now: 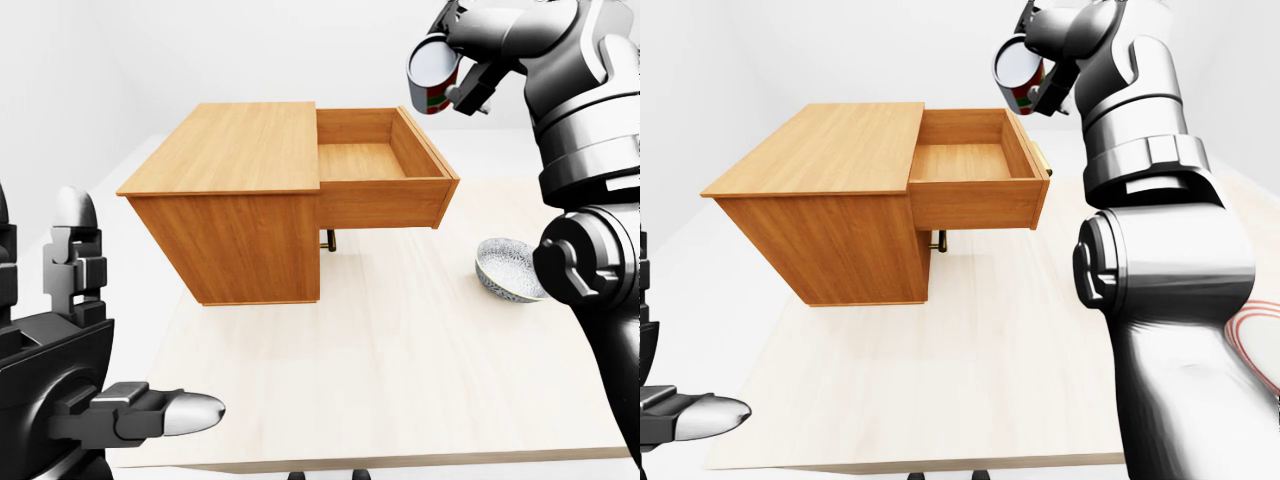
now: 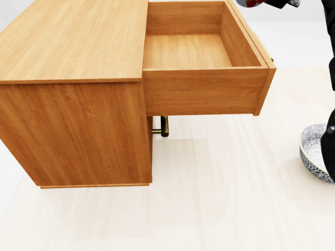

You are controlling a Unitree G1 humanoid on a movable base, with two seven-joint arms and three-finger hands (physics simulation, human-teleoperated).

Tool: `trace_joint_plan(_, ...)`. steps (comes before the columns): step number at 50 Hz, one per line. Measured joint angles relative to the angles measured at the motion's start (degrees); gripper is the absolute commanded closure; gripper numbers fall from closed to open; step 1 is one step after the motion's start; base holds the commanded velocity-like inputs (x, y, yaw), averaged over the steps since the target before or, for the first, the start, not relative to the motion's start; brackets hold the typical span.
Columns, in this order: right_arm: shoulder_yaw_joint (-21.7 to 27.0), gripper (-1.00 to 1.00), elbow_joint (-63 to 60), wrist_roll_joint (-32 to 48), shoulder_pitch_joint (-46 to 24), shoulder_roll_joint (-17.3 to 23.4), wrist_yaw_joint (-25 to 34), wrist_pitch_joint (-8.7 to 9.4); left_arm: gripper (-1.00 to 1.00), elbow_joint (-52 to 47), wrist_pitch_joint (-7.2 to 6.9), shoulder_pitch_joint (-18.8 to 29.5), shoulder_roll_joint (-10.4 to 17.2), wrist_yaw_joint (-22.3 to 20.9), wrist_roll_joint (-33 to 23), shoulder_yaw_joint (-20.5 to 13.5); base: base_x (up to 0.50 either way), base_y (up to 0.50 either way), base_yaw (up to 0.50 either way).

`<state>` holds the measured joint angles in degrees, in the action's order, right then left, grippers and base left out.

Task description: Put the ketchup in the top drawer of the cabinet.

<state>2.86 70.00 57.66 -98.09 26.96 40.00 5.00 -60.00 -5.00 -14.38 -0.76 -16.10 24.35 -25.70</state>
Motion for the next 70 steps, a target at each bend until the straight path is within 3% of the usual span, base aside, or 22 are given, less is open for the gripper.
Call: trace_joint_plan(70, -0.62, 1.0, 0.03, -0.85, 4.12, -3.81, 0.0, 0.0, -1.0, 0.0, 0.0, 0.82, 0.77, 0.8, 1.8, -1.46, 0.0, 0.0, 0.0)
